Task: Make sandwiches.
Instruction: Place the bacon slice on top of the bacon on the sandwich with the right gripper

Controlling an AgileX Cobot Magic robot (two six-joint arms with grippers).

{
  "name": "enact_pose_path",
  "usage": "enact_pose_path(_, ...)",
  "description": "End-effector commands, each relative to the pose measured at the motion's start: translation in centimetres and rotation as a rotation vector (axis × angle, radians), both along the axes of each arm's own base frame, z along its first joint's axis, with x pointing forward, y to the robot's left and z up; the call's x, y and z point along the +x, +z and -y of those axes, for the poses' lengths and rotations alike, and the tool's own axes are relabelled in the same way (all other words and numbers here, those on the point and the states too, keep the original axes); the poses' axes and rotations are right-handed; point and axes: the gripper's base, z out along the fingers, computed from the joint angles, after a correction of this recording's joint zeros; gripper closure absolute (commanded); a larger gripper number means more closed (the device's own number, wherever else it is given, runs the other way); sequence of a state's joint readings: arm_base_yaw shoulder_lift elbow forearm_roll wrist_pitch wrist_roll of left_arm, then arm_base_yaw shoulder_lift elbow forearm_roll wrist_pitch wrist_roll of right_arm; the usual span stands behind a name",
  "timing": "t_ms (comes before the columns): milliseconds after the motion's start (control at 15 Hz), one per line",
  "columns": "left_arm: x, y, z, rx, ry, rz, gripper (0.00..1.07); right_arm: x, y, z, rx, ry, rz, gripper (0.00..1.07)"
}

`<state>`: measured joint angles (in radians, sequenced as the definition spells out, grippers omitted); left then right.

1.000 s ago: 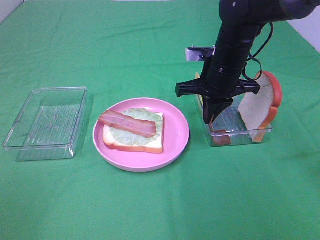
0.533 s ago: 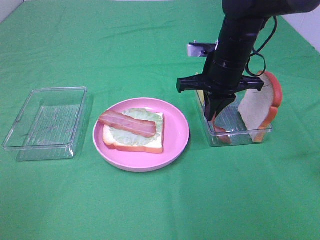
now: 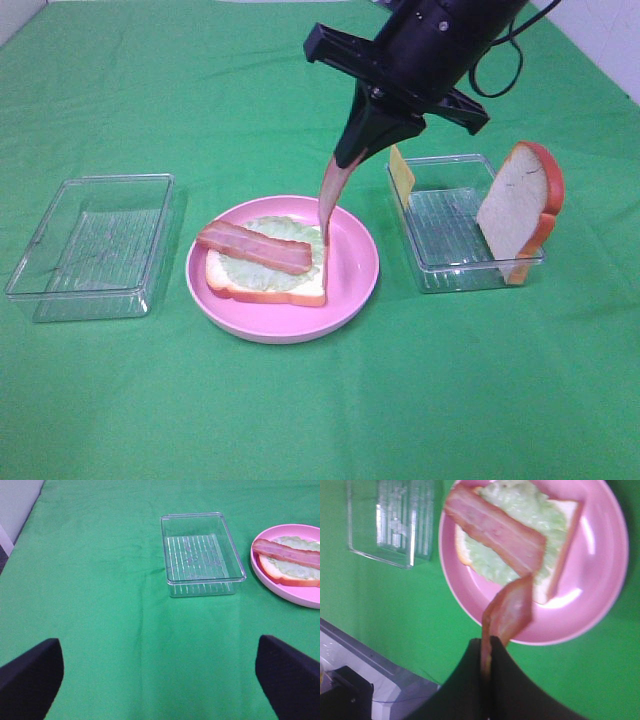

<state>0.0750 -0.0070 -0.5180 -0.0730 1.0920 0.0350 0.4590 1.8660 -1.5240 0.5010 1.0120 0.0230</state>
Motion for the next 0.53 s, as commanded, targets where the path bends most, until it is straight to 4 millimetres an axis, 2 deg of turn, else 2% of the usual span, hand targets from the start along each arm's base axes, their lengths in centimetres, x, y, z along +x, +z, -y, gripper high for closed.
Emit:
enact_pose_path(67, -0.1, 0.0, 0.0, -0.009, 0.001, 0.027, 0.09, -0.1, -0.4, -2.7, 0.098, 0.034, 0.059, 1.07)
enact_pose_path(267, -0.1, 0.0, 0.0, -0.009, 0.001, 0.027, 0.09, -0.5, -2.9, -6.1, 0.166, 0.093, 0.049, 1.07)
enact_pose_path(533, -0.1, 0.0, 0.0, -0.009, 0.001, 0.027, 0.09, -0.5, -4.8, -8.6, 0.244, 0.125, 0.008, 1.07)
